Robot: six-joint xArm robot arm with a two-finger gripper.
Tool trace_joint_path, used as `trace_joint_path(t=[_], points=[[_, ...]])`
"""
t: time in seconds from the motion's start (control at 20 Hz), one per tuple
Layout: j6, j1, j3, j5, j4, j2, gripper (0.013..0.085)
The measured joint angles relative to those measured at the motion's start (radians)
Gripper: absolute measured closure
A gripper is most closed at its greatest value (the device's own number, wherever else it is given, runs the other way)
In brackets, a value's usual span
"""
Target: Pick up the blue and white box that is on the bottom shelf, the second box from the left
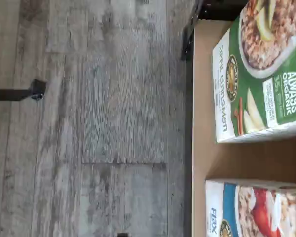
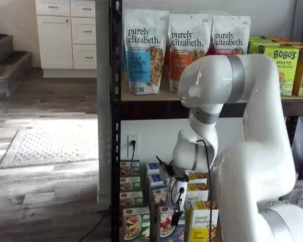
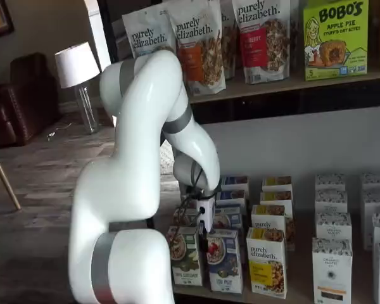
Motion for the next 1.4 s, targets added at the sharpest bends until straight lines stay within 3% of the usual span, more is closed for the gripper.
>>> trace_joint_path(t=[0.15,0.3,0.4,0.65,0.9,1.2,1.4], points=[[0.036,-0.009,-0.018,0.016,-0.049,0.013,0.013],[0.02,-0.014,-0.026,0.01,-0.037,0.024,0.013],[-0.019,-0.013,-0.022,-0.015,0.006,0.028,0.013],[-0.196,0.002,-0.01,-0.113,0.209,0.037,0.013],[-0.274,0.007,-0.02,-0.153,0.296,0.054,0.013],[-0.329,-0.009,-0.028,-0.145,0.342,0.053,0.013],[-0.33,-0.023,-0.039,-0.134,0.331,0.056,0.013]])
